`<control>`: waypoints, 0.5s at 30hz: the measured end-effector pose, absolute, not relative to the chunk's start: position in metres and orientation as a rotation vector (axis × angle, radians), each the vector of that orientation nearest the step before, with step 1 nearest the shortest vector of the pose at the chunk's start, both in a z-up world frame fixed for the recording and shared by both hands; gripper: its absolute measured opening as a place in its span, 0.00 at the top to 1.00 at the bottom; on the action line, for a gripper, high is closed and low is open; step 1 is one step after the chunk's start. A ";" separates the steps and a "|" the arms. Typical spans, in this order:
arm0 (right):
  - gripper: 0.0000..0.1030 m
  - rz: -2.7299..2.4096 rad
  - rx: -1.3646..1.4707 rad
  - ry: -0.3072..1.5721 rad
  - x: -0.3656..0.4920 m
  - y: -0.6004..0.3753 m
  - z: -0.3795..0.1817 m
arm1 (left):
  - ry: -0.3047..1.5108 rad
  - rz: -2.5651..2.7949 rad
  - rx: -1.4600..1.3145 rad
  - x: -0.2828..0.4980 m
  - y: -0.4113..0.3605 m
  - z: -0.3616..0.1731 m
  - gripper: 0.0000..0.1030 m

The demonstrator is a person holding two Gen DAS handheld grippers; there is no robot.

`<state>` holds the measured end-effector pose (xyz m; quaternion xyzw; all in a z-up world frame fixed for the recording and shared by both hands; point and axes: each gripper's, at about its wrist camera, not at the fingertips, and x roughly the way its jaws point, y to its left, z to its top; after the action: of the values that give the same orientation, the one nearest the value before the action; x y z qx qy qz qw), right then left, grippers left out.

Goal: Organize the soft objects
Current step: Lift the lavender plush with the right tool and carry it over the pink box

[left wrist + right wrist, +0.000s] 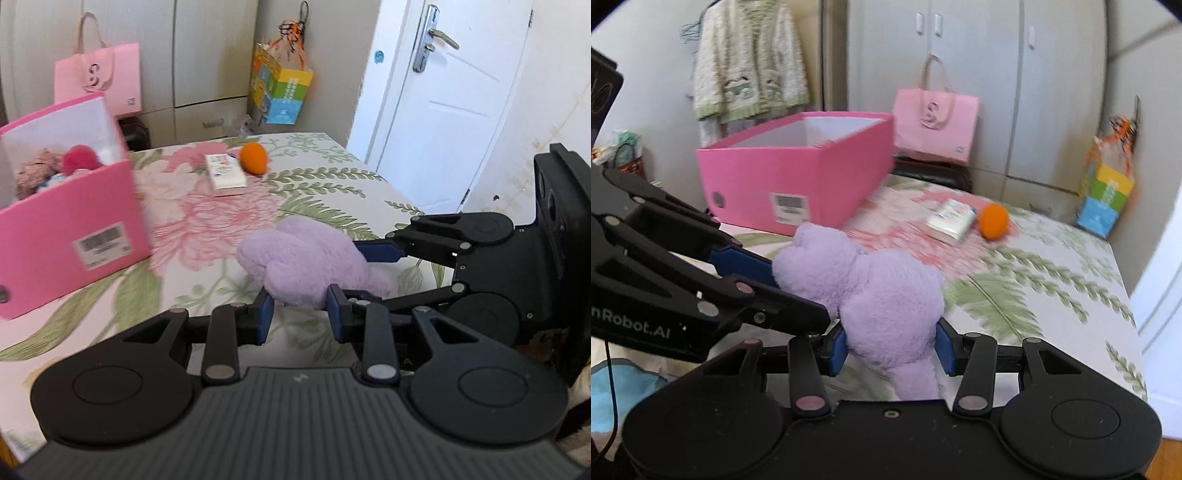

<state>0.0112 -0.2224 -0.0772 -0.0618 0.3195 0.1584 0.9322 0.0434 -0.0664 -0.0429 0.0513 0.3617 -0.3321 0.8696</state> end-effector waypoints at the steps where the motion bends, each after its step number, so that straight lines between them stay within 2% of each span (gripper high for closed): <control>1: 0.49 0.335 -0.136 0.647 0.010 -0.217 -0.073 | 0.755 -0.686 0.109 0.040 -0.060 -0.038 0.72; 15: 0.48 0.459 -0.247 0.470 0.021 -0.135 0.002 | 0.570 -0.547 0.135 0.034 0.016 0.033 0.72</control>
<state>0.0215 -0.1347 0.0018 -0.1212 0.2300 0.2249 0.9391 0.0338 0.0165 0.0329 0.0657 0.2773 -0.2662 0.9208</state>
